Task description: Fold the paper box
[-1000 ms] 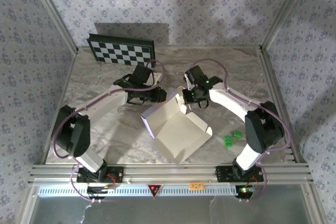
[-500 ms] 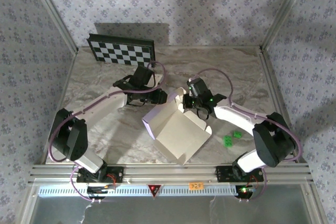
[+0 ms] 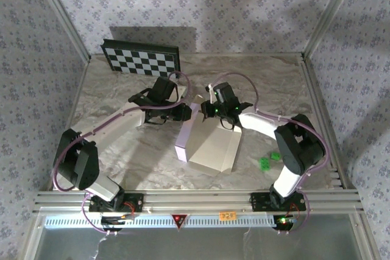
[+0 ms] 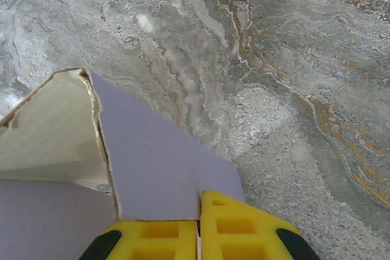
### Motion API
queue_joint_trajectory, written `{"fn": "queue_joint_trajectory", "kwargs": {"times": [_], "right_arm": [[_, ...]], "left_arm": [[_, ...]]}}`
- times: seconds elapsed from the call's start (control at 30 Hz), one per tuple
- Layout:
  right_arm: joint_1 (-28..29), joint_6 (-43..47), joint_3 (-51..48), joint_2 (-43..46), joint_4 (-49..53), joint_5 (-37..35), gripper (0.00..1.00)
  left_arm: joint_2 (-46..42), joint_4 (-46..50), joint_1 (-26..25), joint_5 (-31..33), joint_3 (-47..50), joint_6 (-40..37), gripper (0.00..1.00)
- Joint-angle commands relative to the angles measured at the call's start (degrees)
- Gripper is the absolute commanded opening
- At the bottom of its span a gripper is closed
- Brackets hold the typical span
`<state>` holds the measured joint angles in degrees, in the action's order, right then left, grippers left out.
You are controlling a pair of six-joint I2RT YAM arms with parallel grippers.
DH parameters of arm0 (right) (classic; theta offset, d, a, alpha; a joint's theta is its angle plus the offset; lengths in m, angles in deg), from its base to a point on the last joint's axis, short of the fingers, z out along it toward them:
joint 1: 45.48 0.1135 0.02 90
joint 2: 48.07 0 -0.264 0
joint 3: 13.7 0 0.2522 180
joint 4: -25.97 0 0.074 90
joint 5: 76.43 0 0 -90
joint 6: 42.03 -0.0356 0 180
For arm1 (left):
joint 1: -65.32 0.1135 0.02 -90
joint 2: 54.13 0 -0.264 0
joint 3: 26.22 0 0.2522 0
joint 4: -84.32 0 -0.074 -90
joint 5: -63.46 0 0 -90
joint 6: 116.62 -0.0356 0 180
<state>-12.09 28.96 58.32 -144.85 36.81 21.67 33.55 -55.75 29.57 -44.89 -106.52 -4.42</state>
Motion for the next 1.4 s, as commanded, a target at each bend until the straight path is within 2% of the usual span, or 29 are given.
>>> {"fn": "queue_joint_trajectory", "kwargs": {"times": [0.0, 0.37, 0.63, 1.07, 1.37], "right_arm": [[0.1, -2.2, 4.1, 1.6, -0.2, -1.8, 0.08], [2.8, -8.1, 2.2, 6.2, 7.0, -8.9, 0.08], [3.4, -11.5, -3.1, 10.9, 8.8, -13.4, 0.08], [9.1, -23.4, -12.9, 15.0, 4.0, -21.7, 0.08], [13.4, -27.6, -18.7, 14.5, -2.6, -26.6, 0.06]], "left_arm": [[1.2, 4.7, -0.5, 0.2, 2.7, 0.8, 0.24], [3.2, 4.3, -0.5, 0.7, 3.2, 2.1, 0.23], [4.3, 4.4, -0.5, 0.9, 2.9, 2.8, 0.23], [5.4, 4.1, -1.8, 0.9, 1.5, 3.9, 0.23], [3.6, 2.8, -3.4, 3.1, 1.5, 6.0, 0.23]]}}
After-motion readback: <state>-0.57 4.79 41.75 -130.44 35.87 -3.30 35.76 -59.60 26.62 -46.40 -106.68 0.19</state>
